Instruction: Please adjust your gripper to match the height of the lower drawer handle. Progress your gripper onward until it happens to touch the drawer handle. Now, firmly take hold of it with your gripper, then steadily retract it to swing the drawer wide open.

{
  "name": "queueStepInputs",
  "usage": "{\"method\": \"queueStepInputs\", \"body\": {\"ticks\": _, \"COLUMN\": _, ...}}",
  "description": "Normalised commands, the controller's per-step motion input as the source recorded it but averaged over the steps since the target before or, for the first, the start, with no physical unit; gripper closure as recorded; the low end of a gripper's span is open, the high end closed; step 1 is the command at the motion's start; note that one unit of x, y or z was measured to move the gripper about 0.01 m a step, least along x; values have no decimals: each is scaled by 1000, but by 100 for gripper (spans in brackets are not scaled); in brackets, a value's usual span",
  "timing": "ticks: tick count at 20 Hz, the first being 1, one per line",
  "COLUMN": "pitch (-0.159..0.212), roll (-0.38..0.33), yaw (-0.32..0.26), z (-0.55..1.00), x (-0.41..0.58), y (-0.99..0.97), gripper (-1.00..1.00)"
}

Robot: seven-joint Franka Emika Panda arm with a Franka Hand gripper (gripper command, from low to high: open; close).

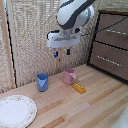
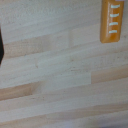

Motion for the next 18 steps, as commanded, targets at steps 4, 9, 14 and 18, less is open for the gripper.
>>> {"method": "queueStepInputs", "body": {"ticks": 4, "pitch": 6, "roll": -221, "yaw": 192, "z": 81, "x": -206, "y": -114, "gripper": -100}}
{"method": "queueStepInputs", "body": {"ticks": 9, "pitch": -24, "roll": -327, "yaw": 150, "z": 75, "x": -296, "y": -246, "gripper": -100}}
{"method": "queueStepInputs", "body": {"ticks": 14, "pitch": -8, "roll": -370, "yaw": 129, "z": 2, "x": -273, "y": -240, "gripper": -100}}
{"method": "queueStepInputs", "body": {"ticks": 18, "pitch": -2, "roll": -375, "yaw": 113, "z": 0, "x": -231, "y": -260, "gripper": -100}}
